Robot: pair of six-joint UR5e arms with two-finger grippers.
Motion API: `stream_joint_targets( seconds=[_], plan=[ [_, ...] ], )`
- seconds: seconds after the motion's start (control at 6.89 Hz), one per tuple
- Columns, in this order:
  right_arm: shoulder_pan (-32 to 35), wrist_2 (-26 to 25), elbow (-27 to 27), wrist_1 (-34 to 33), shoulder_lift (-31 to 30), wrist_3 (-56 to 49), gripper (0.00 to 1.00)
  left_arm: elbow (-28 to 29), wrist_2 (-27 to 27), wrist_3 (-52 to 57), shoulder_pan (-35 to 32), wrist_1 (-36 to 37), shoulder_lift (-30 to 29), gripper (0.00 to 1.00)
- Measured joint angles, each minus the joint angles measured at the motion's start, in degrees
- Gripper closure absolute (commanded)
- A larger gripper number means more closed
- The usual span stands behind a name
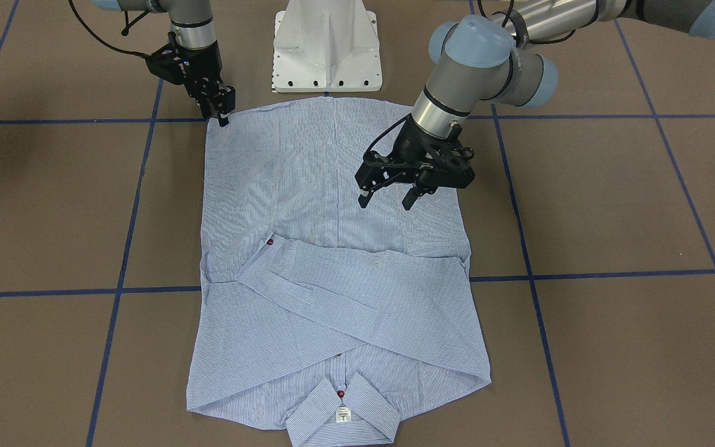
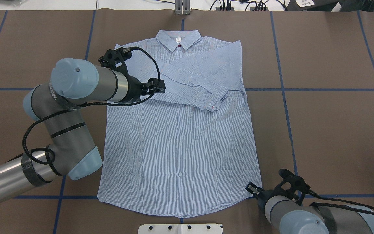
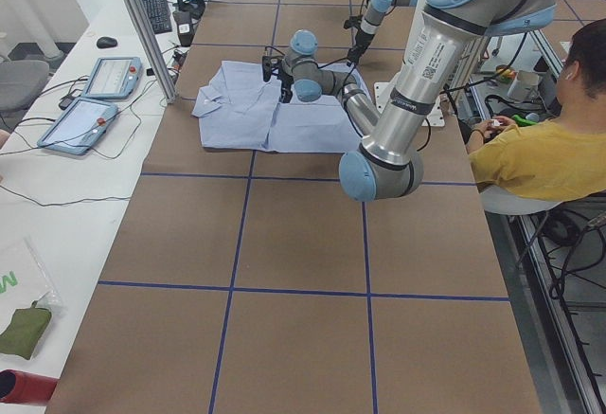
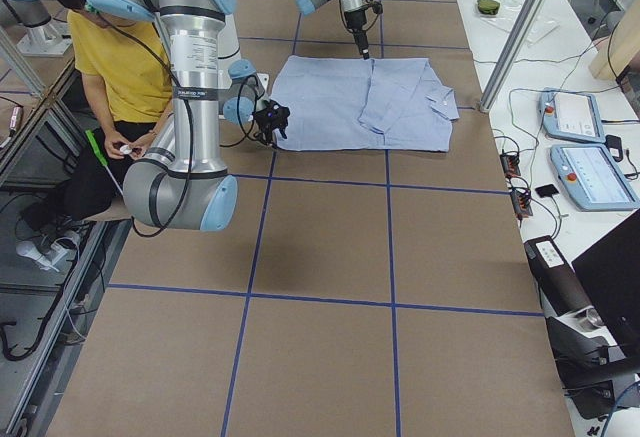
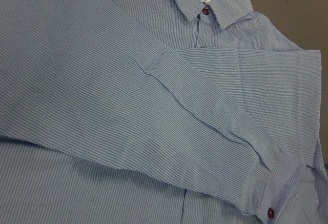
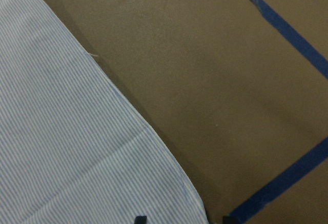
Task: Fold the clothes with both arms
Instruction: 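Release the sleeve with the left gripper while the right gripper moves to the hem corner, then grasp both hem corners nearest the robot with left and right grippers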
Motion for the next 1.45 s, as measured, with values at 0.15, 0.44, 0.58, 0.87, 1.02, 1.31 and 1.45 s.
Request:
stream_joint_targets(
  seconds=[0.15, 0.44, 0.58, 0.87, 1.02, 1.31, 1.45],
  plan=[
    [0.0, 0.0, -0.1, -0.1, -0.1, 0.0, 0.84, 0.0, 0.0, 0.0, -0.1, 0.0, 0.0, 0.04],
    [0.0, 0.0, -0.3, -0.4, -0.2, 0.0, 1.0, 0.0, 0.2, -0.1, -0.2, 0.1, 0.0, 0.04],
    [0.2, 0.1, -0.1, -0.7, -0.3, 0.0, 1.0, -0.1, 0.2, -0.3, -0.1, 0.1, 0.0, 0.04],
    [0.7, 0.2, 1.0, -0.8, -0.4, 0.0, 1.0, -2.1, 0.2, -2.3, 0.1, 0.4, 2.1, 0.04],
    [1.0, 0.4, 2.2, -1.2, -0.5, 0.0, 1.0, -5.2, 0.4, -4.5, 0.9, 0.9, 5.2, 0.04],
    [2.1, 1.3, 4.4, -2.8, -0.5, 0.0, 1.0, -13.0, 5.4, -7.0, 6.4, 5.9, 12.7, 0.07],
    [2.4, 1.6, 4.7, -3.1, -0.6, 0.0, 1.0, -16.2, 8.6, -9.0, 10.3, 9.4, 15.9, 0.1]
  ],
)
